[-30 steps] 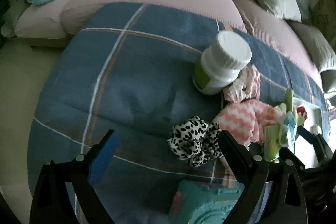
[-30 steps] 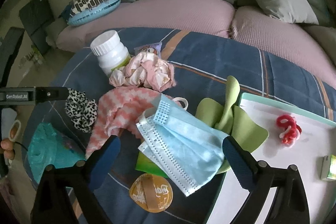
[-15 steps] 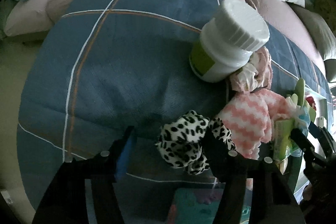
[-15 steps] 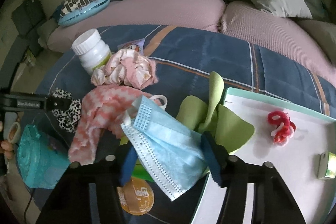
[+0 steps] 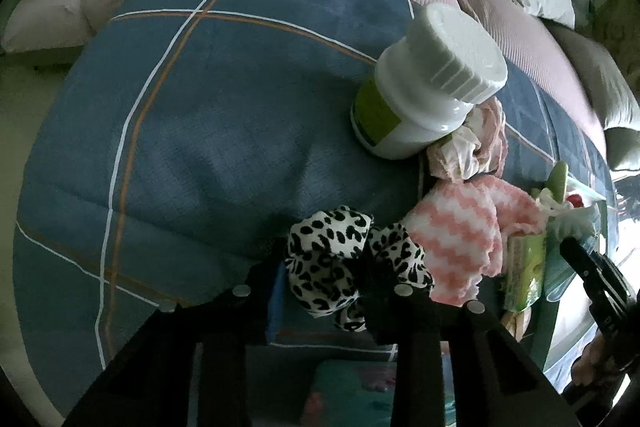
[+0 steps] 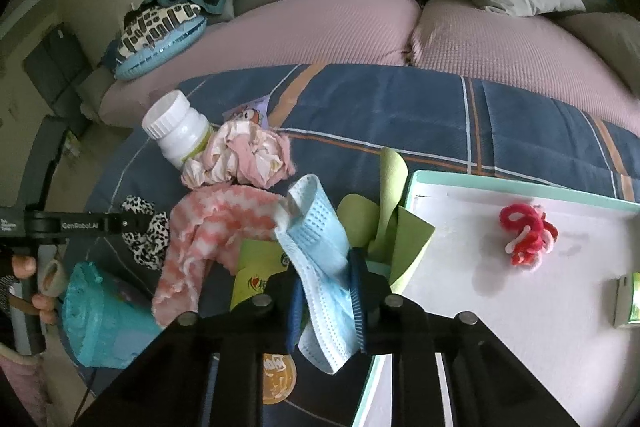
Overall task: Organize soft objects
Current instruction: 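Grasp the leopard-print scrunchie with the left gripper while the right gripper grasps the blue mask, then lift both items and carry them over the white tray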
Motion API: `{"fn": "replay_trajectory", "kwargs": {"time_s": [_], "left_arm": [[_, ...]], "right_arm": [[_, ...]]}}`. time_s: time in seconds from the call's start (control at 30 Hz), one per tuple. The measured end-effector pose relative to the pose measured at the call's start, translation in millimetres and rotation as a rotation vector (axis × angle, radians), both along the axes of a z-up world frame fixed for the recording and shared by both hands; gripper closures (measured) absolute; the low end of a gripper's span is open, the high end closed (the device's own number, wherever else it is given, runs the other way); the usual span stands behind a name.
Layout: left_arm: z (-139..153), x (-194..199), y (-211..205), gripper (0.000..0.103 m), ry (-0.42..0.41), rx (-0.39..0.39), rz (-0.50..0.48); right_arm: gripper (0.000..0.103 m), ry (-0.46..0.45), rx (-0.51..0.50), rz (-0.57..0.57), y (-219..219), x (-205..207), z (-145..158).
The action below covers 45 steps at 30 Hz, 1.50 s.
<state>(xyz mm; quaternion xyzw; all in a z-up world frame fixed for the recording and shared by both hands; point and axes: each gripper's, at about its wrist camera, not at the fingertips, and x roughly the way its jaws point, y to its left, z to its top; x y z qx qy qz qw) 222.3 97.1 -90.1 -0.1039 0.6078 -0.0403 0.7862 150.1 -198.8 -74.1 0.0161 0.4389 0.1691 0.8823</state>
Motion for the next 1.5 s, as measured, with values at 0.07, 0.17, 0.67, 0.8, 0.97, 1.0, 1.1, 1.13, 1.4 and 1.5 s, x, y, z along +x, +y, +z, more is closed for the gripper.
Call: {"fn": "replay_trajectory", "kwargs": {"time_s": [0.07, 0.17, 0.67, 0.8, 0.97, 1.0, 1.1, 1.13, 1.4, 1.5], "left_arm": [[1, -1, 2, 0.072, -0.002, -0.006, 0.007], [4, -5, 5, 0.075, -0.006, -0.015, 0.017], [69, -32, 19, 0.079, -0.148, -0.039, 0.100], [108, -45, 17, 0.079, -0.245, -0.035, 0.099], [152, -60, -3, 0.079, -0.355, -0.038, 0.065], [159, -64, -7, 0.079, -0.372, -0.040, 0.058], [177, -71, -26, 0.079, -0.420, -0.050, 0.031], [179, -73, -30, 0.079, -0.429, -0.057, 0.024], [191, -79, -88, 0.079, -0.461, -0.129, -0.063], [189, -76, -114, 0.079, -0.455, -0.152, -0.097]], "right_arm": [[0.083, 0.003, 0.022, -0.008, -4, 0, 2], [0.085, 0.001, 0.046, -0.021, -11, 0, 5], [0.088, -0.095, 0.148, -0.055, -38, -16, 47], [0.088, -0.157, 0.171, -0.070, -51, -28, 70], [0.088, -0.225, 0.199, -0.110, -75, -45, 96], [0.088, -0.238, 0.201, -0.125, -81, -48, 101], [0.088, -0.258, 0.198, -0.165, -96, -55, 109], [0.088, -0.264, 0.193, -0.183, -102, -57, 111], [0.088, -0.286, 0.143, -0.330, -153, -76, 121], [0.088, -0.282, 0.123, -0.392, -176, -82, 122]]}}
